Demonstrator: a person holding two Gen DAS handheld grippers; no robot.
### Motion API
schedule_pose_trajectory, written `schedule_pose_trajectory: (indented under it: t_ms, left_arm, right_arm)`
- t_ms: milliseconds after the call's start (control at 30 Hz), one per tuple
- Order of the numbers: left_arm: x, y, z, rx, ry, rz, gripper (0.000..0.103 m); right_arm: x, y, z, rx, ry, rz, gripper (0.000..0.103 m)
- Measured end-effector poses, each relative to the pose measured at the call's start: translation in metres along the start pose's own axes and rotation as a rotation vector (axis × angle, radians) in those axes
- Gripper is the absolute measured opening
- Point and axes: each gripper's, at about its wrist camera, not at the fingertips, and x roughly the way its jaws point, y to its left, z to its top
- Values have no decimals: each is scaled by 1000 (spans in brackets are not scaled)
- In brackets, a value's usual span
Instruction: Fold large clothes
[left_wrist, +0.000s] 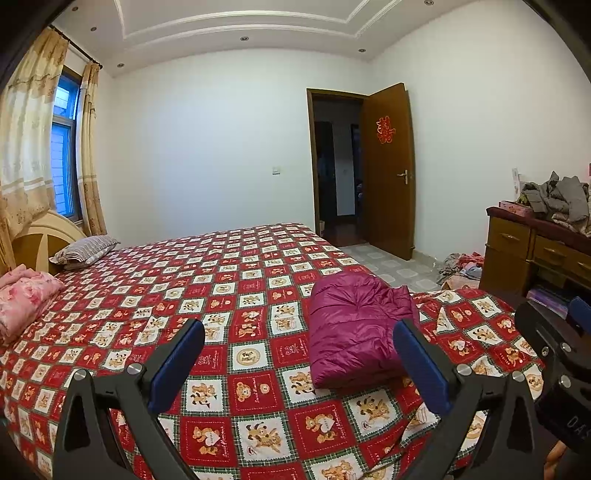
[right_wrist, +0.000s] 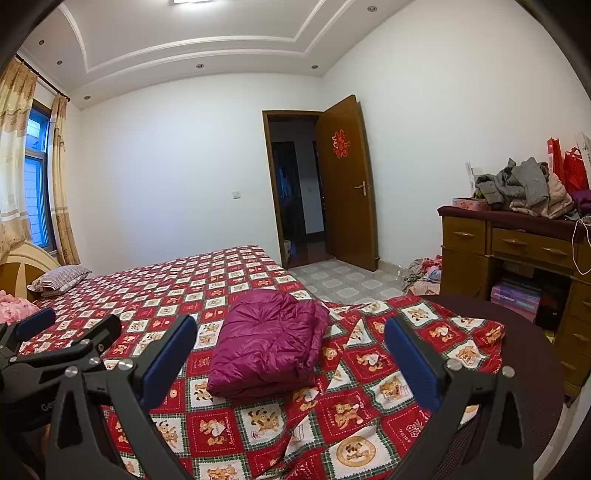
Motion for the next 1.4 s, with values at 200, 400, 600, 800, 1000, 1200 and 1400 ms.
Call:
schedule_pose_trajectory:
  t_ms: [200,400,600,800,1000,1200,1400]
  left_arm:
    - [0,0,0,1,-1,-2,102]
    - [-2,0,1,5,-10,1,102]
    - [-3,-1,1,4,-10,2,102]
    - [-2,1,0,2,-3,2,102]
    - [1,2,1,9,0,28,102]
    - [3,4,1,2,12,24,102]
    - [6,6,0,0,13,18,102]
  right_arm:
    - [1,0,0,0,8,3,103]
    - [2,0,1,-3,4,4,103]
    - [2,0,2,0,10,6,103]
    - [3,0,2,-3,9,6,103]
    - [3,0,2,-2,11,5,103]
    - [3,-1,2,-2,13,6,103]
    - [4,-3,4,-7,12,3,103]
